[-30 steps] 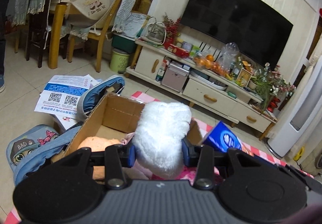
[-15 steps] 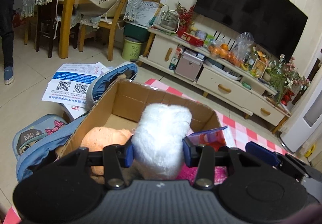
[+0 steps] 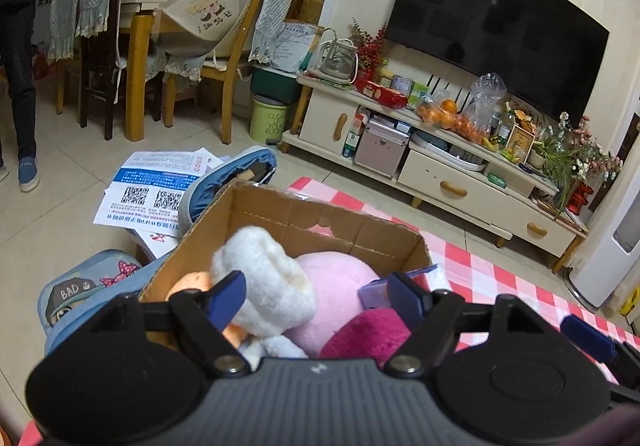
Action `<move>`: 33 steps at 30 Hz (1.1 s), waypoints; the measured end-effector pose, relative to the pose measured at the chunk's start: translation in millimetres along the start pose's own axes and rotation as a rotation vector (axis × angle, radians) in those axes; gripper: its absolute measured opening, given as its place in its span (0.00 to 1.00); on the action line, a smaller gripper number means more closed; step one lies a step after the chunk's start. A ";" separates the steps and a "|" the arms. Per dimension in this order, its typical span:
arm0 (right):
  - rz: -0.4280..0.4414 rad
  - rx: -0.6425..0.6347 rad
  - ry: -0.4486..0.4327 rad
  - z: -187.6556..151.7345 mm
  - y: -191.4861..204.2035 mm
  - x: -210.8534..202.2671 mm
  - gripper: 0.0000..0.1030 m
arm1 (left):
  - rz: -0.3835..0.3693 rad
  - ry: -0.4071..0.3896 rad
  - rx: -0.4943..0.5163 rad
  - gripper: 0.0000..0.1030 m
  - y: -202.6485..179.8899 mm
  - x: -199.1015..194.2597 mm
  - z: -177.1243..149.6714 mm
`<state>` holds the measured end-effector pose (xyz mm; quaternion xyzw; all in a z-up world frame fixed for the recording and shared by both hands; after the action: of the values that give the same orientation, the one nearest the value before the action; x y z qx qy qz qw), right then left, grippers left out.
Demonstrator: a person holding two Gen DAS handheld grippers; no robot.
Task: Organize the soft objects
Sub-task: 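Open both tools to drop the white mitten and tissue pack into the box, then grasp the white shuttlecock with the right tool while the left grasps the white pompom keychain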
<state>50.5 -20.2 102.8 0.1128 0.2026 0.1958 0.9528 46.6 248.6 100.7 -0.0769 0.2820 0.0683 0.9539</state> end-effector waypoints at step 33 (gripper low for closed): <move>-0.220 0.186 0.029 -41.3 -67.5 -12.0 1.00 | -0.046 -0.019 0.171 0.99 -79.0 -3.7 -9.0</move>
<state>44.7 -80.2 50.2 0.1750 0.2445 0.0722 0.9510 52.5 169.3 103.8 -0.0009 0.2758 0.0227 0.9609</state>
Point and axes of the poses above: each gripper's, at about its wrist camera, not at the fingertips, and x roughly the way its jaws point, y to its left, z to its top, the point moved 2 cm from there along x, roughly the way its jaws point, and after that the axes turned 10 degrees about x, right-handed, at the moved point
